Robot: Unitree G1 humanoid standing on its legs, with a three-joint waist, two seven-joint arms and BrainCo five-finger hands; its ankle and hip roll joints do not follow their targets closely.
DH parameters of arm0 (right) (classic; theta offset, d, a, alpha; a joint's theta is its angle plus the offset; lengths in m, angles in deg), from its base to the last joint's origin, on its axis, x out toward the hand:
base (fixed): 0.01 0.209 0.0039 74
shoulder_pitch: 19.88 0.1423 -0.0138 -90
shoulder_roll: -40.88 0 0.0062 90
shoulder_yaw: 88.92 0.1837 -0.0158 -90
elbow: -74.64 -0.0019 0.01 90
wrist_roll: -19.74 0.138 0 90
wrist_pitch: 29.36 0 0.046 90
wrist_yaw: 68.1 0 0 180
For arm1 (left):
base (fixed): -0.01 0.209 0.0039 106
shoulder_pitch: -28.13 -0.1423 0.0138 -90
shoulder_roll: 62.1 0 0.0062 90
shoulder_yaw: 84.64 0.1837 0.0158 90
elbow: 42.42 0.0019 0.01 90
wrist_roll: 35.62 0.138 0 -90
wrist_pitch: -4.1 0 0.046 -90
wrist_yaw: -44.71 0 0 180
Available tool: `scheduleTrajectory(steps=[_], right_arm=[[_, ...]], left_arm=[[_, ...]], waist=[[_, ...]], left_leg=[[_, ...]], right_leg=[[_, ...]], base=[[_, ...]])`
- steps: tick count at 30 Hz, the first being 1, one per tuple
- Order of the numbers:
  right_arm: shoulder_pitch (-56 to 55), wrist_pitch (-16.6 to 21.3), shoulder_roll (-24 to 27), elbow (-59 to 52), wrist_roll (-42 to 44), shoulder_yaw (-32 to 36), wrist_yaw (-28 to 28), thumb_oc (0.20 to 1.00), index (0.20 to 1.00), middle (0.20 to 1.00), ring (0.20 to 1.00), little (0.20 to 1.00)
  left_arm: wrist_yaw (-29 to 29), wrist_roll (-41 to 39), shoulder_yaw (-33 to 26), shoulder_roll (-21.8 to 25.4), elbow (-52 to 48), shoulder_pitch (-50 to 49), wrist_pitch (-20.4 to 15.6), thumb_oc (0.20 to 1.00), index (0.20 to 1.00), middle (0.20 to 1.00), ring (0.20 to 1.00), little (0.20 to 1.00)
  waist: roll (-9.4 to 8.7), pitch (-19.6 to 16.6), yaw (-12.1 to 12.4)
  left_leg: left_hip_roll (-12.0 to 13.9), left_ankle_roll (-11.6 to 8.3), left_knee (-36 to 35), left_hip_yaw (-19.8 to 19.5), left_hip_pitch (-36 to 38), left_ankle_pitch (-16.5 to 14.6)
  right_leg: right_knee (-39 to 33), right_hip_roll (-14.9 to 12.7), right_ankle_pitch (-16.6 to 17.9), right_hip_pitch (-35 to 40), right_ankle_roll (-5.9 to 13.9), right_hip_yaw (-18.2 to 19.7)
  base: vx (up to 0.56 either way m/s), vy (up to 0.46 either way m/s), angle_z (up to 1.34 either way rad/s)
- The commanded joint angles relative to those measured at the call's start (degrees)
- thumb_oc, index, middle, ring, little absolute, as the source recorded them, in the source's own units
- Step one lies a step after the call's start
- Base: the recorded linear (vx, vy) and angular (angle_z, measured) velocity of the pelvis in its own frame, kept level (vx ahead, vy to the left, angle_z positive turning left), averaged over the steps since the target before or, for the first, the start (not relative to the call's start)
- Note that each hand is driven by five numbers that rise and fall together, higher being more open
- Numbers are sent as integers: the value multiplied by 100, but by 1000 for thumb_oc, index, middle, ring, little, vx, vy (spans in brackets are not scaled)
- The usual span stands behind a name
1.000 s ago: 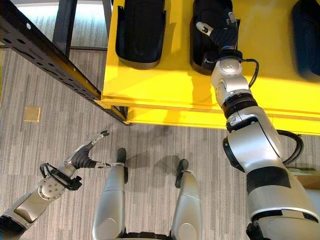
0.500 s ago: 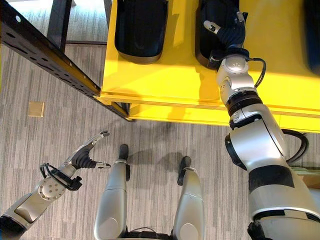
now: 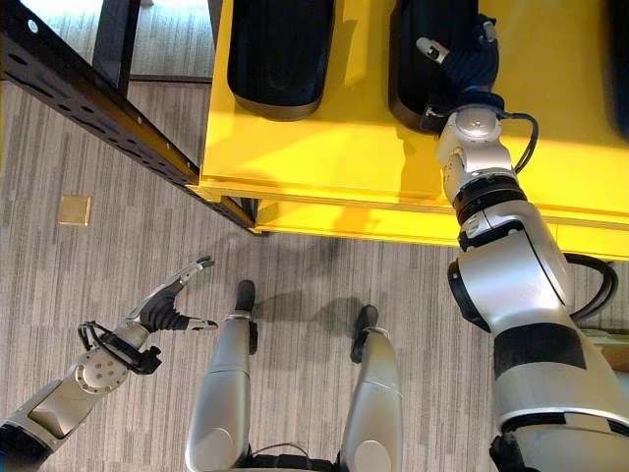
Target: Move parts from the plastic box to the shelf.
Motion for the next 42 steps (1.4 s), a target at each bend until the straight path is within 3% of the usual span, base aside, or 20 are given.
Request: scheduleTrajectory(steps=[1,31,42], right_arm=[[363,107,167,276,-24,179,51,1000,1000,1000,1000,1000],[473,134,647,552,-60,247,189,1000,1000,1000,1000,1000],[432,285,497,-8,143,149,156,1000,1000,1000,1000,1000]], left_arm=[[-203,-73,-37,121,-148,-200,-193,1000,1000,1000,1000,1000],[-203,-136,-42,182,-26,-253,-216,1000,1000,1000,1000,1000],[-187,-223,-87,165,24,-236,-219,1000,1000,1000,1000,1000]], waist=[[-45,-99,115],[20,-118,68],[-28,-149,48]], left_leg=[[119,202,80,139,-227,-70],[132,171,61,100,-326,-11],[130,162,83,96,-307,-22]], right_leg=[[-220,95,224,136,60,175],[-118,120,171,16,57,181],[-131,112,182,51,55,177]], base=[[0,0,0],[0,0,0],[0,0,0]])
